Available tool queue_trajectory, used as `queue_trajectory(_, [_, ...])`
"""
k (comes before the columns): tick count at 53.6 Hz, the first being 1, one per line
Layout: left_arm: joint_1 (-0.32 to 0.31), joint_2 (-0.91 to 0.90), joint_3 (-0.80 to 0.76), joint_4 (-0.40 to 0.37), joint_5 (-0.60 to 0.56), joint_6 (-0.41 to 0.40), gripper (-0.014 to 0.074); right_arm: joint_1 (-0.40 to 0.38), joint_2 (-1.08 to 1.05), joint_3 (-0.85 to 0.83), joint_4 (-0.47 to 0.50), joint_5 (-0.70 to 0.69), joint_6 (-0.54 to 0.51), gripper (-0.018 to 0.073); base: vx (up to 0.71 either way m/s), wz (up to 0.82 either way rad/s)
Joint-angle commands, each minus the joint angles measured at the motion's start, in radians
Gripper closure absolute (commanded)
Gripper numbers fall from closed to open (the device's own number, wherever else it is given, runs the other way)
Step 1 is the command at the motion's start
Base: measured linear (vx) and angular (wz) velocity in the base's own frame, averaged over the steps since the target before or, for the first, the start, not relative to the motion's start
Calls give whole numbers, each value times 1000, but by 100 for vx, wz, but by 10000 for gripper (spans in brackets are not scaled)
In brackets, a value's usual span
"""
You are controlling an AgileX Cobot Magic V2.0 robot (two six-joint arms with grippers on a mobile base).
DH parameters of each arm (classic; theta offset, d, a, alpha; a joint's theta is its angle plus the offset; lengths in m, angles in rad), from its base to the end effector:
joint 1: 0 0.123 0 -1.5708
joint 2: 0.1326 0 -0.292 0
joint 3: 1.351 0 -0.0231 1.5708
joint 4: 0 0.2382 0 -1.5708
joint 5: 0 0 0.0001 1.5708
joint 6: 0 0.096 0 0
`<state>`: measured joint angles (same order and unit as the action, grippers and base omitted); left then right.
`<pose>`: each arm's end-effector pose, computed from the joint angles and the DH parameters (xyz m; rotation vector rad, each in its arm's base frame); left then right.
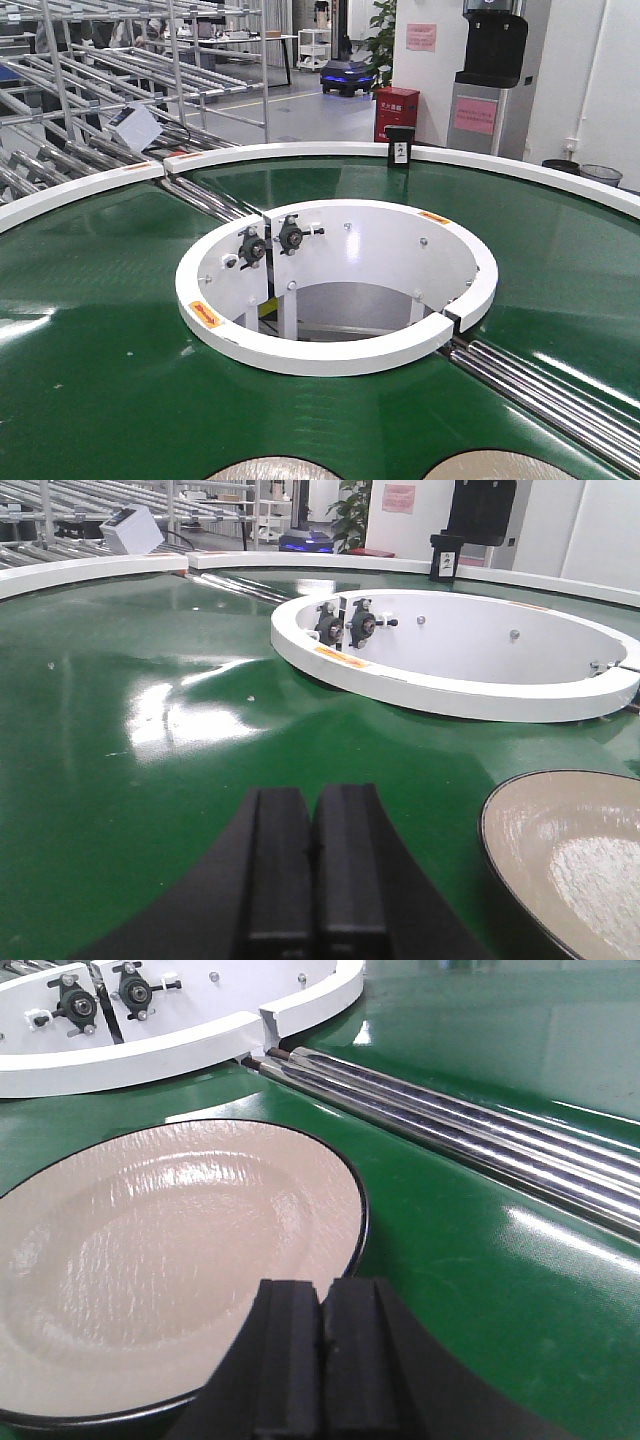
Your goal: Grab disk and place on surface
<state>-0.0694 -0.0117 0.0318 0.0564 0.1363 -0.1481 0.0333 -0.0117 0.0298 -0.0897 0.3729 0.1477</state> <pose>0.0420 -0.0022 0.1905 -0.0246 1.6409 -0.1174 0.0378 -0.0019 0.1690 0.0514 1.8725 0.0365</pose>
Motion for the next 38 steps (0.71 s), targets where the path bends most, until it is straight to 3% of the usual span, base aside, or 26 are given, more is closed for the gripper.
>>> queue_trajectory(1, [4, -14, -22, -8, -80, -6, 604, 0, -8, 8, -7, -79, -3, 568, 0, 0])
queue_trajectory(24, [4, -14, -22, -8, -99, -6, 604, 0, -8, 8, -7, -79, -3, 568, 0, 0])
queue_trajectory(38, [4, -14, -22, -8, -208, -6, 604, 0, -8, 8, -13, -81, -4, 568, 0, 0])
